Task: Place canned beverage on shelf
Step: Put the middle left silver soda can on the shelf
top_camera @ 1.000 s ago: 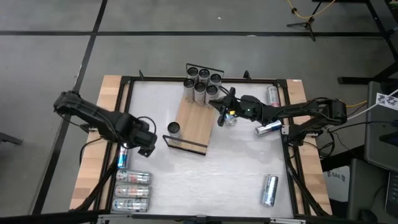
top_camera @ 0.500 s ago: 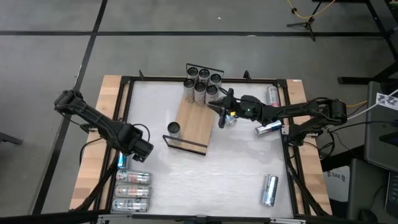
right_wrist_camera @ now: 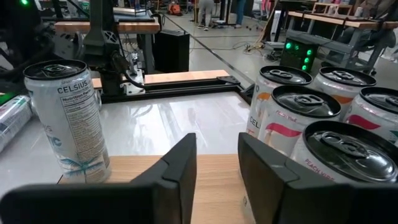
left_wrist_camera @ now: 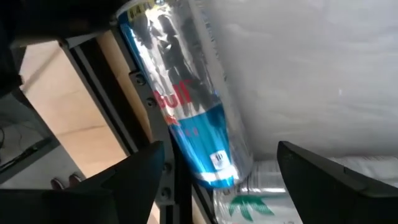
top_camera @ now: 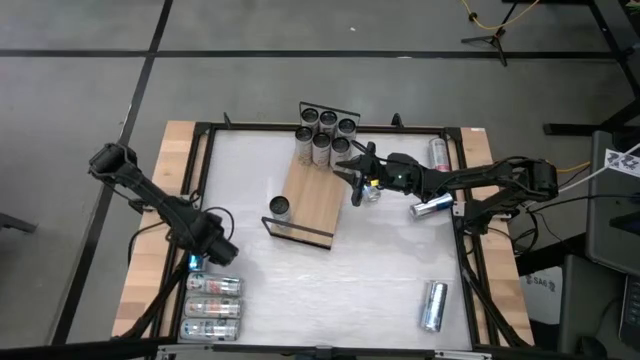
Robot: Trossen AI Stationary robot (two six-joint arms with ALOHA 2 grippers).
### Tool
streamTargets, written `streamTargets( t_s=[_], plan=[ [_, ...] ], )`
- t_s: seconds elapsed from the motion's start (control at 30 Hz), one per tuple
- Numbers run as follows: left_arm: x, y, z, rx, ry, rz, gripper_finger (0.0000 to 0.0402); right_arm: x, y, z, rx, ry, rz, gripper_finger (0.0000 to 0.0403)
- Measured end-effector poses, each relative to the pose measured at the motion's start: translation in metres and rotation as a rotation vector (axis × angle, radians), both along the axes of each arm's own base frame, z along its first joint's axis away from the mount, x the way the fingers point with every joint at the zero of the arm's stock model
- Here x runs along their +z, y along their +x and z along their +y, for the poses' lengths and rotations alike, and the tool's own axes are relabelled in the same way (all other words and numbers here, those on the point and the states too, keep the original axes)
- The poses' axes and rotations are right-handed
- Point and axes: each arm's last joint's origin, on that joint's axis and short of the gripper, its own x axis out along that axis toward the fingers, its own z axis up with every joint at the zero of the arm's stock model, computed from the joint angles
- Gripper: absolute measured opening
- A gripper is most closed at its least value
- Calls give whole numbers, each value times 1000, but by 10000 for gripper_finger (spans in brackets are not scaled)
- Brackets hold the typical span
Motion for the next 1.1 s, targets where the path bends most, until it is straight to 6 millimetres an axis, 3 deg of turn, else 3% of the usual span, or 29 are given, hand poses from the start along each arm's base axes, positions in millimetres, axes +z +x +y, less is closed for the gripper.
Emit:
streamTargets(
  t_s=[0.53, 0.9, 1.1],
  plan=[
    [-32, -15, 3, 36, 40, 47, 306, 0, 0, 0, 0, 0, -1, 113],
    [-58, -15, 4, 69, -13, -62, 306, 0, 0, 0, 1, 1, 2, 113],
    [-61, -14, 3, 89, -16, -89, 300, 0, 0, 0, 1, 1, 2, 113]
  ],
)
